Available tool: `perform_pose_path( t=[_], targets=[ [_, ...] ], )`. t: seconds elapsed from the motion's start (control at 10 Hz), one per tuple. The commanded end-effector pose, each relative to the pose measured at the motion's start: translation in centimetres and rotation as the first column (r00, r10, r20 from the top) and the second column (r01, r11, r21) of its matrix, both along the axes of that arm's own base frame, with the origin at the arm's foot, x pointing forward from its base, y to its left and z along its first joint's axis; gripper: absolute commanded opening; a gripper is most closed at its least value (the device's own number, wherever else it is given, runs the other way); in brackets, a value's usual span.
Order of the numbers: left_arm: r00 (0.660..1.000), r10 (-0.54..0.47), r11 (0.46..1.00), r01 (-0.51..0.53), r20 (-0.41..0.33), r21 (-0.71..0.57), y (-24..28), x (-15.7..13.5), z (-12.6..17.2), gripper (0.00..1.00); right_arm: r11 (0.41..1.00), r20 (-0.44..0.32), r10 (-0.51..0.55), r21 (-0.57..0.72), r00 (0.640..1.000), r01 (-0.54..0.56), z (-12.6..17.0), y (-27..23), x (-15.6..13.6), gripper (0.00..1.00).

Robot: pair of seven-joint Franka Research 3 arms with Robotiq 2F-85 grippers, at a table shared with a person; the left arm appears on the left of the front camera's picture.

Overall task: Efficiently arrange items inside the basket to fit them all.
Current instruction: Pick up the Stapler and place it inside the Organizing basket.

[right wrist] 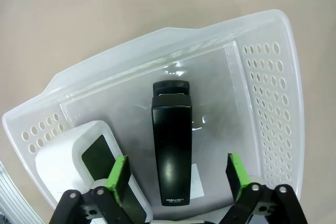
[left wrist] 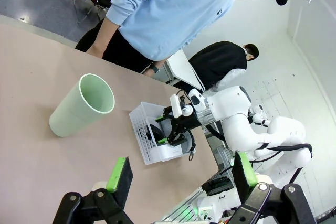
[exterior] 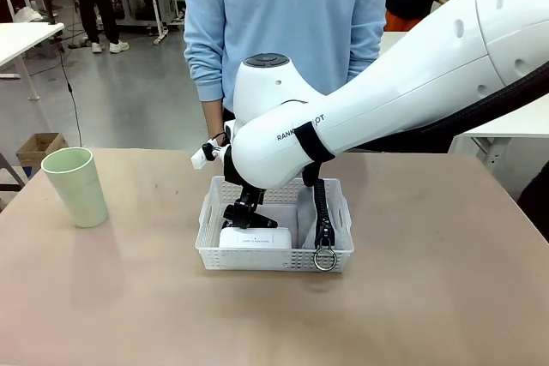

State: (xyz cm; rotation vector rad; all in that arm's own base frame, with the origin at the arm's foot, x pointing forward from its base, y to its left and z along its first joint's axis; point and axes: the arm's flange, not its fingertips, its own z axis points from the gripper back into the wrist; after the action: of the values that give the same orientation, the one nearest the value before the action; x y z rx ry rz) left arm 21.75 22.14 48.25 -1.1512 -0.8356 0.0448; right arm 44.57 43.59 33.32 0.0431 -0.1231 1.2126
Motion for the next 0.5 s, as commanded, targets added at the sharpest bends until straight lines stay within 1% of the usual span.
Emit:
perform_pose_path(
  t=[0.0, 0.2, 0.3, 0.4],
  targets=[
    [1.000, -0.002, 1.000, 0.002, 0.027, -0.008, -0.1, 0.0, 0.2, 1.00, 1.000, 0.019, -0.019, -0.009, 1.000, 0.019, 0.0, 0.4, -0.1, 1.00],
    [1.000, -0.002, 1.000, 0.002, 0.027, -0.008, -0.1, 0.0, 0.2, 1.00, 1.000, 0.030, -0.018, 0.007, 0.999, 0.018, 0.1, 0.5, -0.1, 1.00],
    [1.000, -0.002, 1.000, 0.002, 0.027, -0.008, -0.1, 0.0, 0.2, 1.00, 0.999, 0.031, -0.012, 0.032, 0.999, 0.011, 0.7, 0.3, -0.4, 1.00],
    [1.000, -0.002, 1.000, 0.002, 0.027, -0.008, -0.1, 0.0, 0.2, 1.00, 0.996, 0.063, -0.041, 0.076, 0.997, 0.037, 2.5, -0.5, -0.6, 1.00]
  ],
)
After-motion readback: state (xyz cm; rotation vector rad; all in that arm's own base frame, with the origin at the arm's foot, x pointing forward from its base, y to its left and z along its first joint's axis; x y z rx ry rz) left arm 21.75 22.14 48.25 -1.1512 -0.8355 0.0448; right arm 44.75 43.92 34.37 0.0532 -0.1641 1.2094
